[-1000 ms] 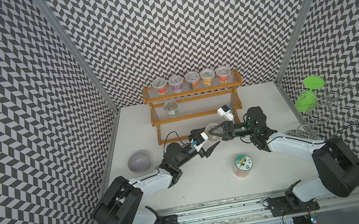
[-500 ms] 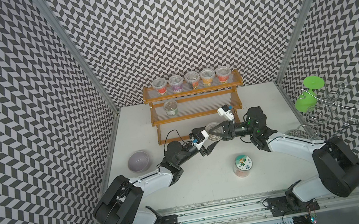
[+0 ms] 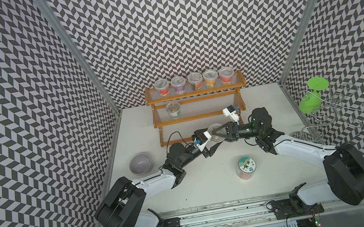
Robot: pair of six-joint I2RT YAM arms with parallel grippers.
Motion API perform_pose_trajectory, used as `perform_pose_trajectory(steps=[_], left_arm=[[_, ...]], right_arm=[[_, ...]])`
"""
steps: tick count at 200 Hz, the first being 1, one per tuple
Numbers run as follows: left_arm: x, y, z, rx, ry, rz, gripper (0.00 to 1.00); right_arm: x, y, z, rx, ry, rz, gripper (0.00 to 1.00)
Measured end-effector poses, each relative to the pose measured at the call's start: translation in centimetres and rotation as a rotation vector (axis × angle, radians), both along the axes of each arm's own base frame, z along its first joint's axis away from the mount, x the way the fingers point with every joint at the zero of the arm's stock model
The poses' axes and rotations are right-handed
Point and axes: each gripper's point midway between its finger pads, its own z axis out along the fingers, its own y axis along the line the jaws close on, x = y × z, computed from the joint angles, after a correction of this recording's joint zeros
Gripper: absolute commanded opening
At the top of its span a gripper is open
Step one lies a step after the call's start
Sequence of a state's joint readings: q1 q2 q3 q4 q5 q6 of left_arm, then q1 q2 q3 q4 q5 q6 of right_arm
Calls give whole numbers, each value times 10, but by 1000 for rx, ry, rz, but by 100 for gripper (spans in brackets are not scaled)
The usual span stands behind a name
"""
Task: Place the seed container on the shelf
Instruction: Pick up the seed jar at the center of the board, then place the seed jar on the shelf.
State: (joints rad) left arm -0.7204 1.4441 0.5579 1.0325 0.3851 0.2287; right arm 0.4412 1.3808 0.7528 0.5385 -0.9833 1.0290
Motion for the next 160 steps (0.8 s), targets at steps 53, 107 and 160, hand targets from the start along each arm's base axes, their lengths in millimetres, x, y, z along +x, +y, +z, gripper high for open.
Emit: perform_pose_trajectory(steps=[53,107,160], left_arm=[[15,-1,-14,-7,68,46,69],[50,2,-23,-22,126,138,68],[96,5,-24,-54,155,239,69]], right_arm=[[24,-24,-8,-59,4,-159,82],[45,-57,-3,-118,-51,-354,84],[45,-87,18,-181,-174,-522,85]])
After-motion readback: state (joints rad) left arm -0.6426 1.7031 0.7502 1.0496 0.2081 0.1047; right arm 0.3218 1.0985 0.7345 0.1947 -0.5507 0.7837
